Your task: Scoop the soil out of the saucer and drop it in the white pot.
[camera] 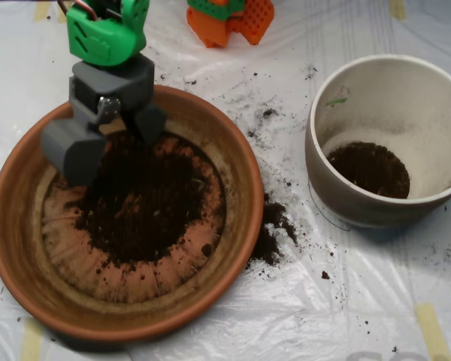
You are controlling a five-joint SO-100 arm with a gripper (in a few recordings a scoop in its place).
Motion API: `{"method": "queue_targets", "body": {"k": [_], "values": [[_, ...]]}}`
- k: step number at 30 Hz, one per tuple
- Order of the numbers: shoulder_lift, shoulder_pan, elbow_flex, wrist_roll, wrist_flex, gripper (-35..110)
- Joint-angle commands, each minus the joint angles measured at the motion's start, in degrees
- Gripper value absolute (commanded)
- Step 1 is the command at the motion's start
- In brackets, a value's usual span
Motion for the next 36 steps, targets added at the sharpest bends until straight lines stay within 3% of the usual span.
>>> {"method": "queue_targets", "body": {"k": [1, 10, 16, 25, 36], "values": [[-2.64, 2.81, -1.32, -0.35, -2.81, 31], [-13.18, 2.72, -11.51, -3.34, 4.13, 36], [-21.36, 2.02, -21.71, -4.04, 11.69, 28], [-21.09, -0.09, -21.53, -3.08, 12.66, 24], [-12.48, -2.29, -13.45, 0.18, 10.11, 0]]}}
